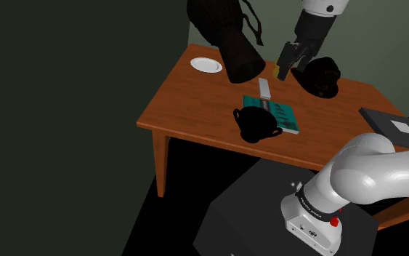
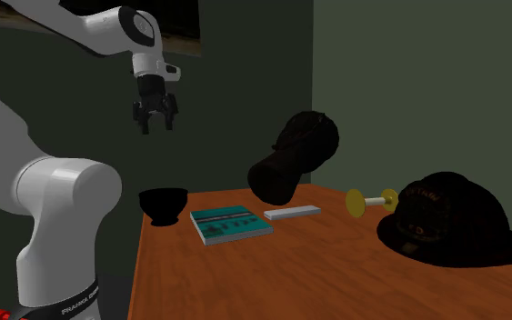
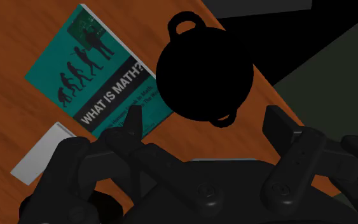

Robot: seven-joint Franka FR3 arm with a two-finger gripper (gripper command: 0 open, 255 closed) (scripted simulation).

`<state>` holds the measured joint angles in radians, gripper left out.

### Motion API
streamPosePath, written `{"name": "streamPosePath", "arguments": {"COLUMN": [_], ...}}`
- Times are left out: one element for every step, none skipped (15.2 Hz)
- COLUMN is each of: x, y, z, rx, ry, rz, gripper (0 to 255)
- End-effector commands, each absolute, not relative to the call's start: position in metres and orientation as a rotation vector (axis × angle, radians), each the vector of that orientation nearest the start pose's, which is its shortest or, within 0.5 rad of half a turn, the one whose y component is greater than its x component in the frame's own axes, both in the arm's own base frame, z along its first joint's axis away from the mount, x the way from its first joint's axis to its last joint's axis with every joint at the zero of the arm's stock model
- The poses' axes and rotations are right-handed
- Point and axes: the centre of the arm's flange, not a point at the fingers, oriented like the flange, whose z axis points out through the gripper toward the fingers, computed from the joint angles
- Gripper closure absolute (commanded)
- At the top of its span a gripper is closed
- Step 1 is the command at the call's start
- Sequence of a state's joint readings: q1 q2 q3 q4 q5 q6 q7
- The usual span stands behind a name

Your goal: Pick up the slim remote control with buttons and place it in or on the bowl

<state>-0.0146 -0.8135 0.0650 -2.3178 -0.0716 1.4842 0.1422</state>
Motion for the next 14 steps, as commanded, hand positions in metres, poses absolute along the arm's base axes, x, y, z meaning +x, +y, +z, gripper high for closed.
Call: {"name": "streamPosePath", "arguments": {"x": [0.291, 0.299, 0.307, 0.315, 0.323, 0.331, 0.339, 0.347, 0.354, 0.361, 0.369, 0.376, 0.383, 0.389], "y": [0.014, 0.005, -0.004, -0.013, -0.022, -0.032, -0.041, -0.050, -0.060, -0.070, -0.079, -0.089, -0.099, -0.109], "z": [0.609, 0.603, 0.598, 0.592, 0.586, 0.580, 0.574, 0.568, 0.563, 0.557, 0.551, 0.545, 0.539, 0.533], "rx": [-3.256, -3.252, -3.248, -3.243, -3.239, -3.234, -3.229, -3.224, -3.218, -3.213, -3.207, -3.201, -3.195, -3.189], "ry": [0.192, 0.217, 0.242, 0.267, 0.292, 0.316, 0.341, 0.365, 0.390, 0.414, 0.438, 0.463, 0.487, 0.511], "rz": [0.018, 0.017, 0.017, 0.016, 0.015, 0.015, 0.014, 0.014, 0.013, 0.013, 0.012, 0.012, 0.011, 0.011], "gripper": [0, 0, 0, 0, 0, 0, 0, 0, 0, 0, 0, 0, 0, 0]}}
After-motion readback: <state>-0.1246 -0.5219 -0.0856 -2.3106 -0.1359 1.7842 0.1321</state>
